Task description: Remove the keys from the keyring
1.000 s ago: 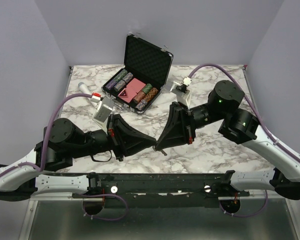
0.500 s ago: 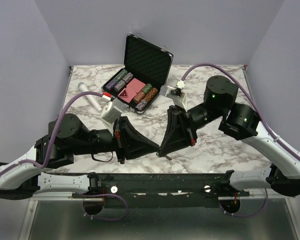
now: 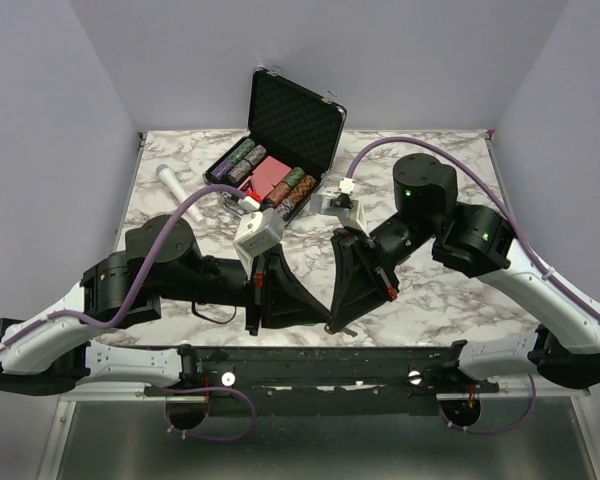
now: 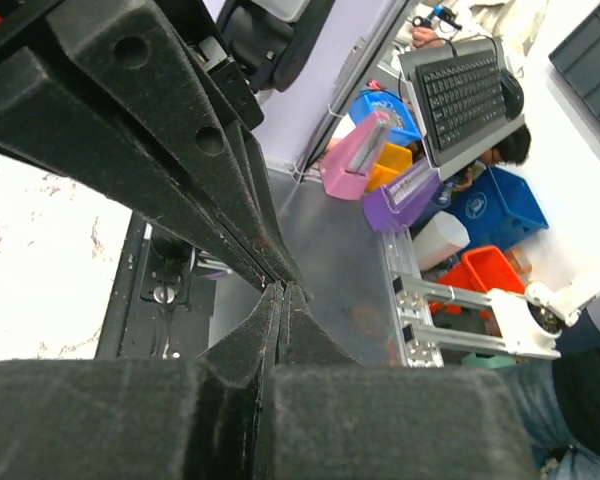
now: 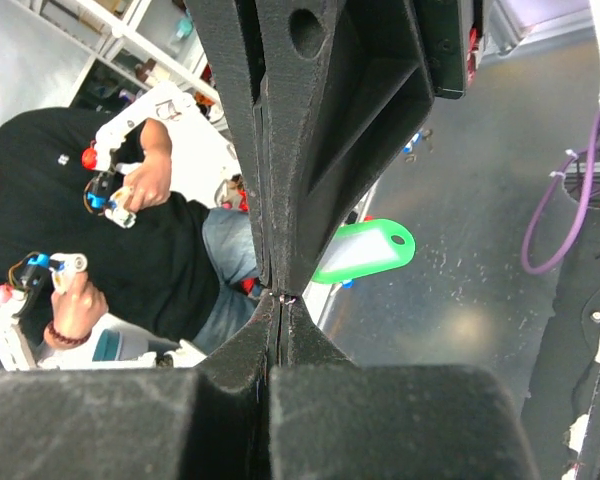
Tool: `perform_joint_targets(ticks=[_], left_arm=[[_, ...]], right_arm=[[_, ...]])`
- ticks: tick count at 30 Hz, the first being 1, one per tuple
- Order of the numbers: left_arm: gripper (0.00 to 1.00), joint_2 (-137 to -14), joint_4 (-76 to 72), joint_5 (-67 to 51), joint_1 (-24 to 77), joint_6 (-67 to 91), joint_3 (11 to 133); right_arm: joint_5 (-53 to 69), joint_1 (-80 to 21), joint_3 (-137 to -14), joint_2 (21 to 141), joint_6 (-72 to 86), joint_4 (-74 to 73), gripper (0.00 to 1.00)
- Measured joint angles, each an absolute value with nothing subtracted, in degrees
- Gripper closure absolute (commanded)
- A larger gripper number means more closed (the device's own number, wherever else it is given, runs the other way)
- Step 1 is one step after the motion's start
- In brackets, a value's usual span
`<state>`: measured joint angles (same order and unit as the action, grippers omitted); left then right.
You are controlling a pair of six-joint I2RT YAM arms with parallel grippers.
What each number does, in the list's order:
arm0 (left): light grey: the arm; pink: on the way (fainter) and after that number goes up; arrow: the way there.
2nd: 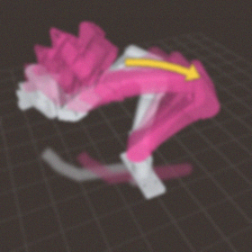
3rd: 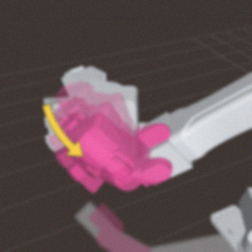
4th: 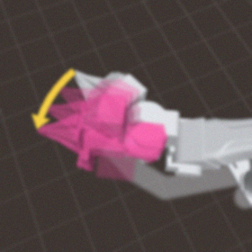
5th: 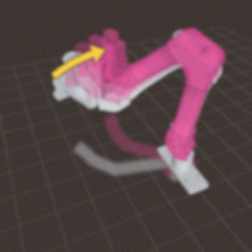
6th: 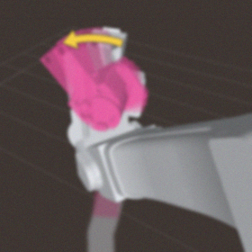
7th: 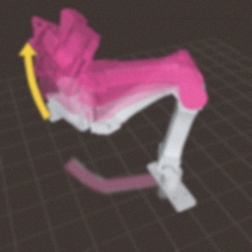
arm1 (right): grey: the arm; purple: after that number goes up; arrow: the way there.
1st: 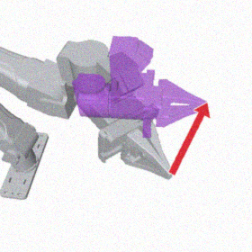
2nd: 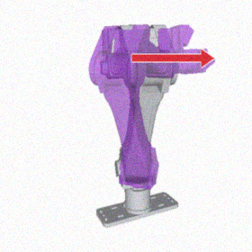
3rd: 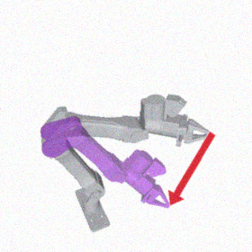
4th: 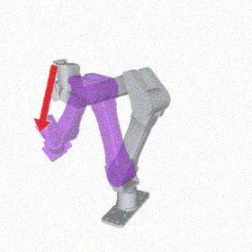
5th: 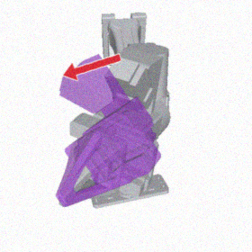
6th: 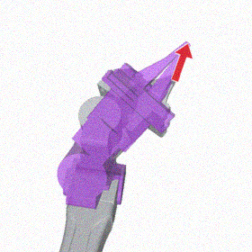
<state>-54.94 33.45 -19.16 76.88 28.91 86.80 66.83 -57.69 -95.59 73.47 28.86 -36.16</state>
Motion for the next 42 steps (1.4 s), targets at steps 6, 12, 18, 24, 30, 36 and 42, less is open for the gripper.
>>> perform_joint_targets(ticks=[6,12,18,24,30,36,42], left_arm=[[1.00,-56.6,34.2,-22.8,76.5,28.1,87.7],[0.85,-56.5,34.0,-23.4,76.2,29.0,86.2],[0.43,-55.3,34.0,-21.6,76.4,31.6,86.0],[0.26,-53.0,33.1,-18.6,76.8,33.7,85.3],[0.25,-48.2,29.9,-11.0,77.0,35.2,81.3],[0.26,-42.3,25.1,-4.8,77.0,37.2,74.4],[0.34,-41.7,21.9,-0.7,77.0,37.6,74.1]], right_arm=[[68.9,-57.9,-94.7,73.2,28.9,-36.9,0.99],[69.1,-57.9,-92.1,72.1,29.1,-36.7,0.99],[67.3,-57.5,-91.4,71.5,30.0,-34.3,0.99],[63.7,-56.9,-91.0,71.3,30.2,-31.4,0.99],[59.6,-56.9,-89.9,70.5,30.7,-27.9,0.99],[57.4,-56.6,-88.5,68.3,32.7,-24.1,0.99],[56.2,-56.6,-88.5,67.4,33.8,-21.5,0.99]])
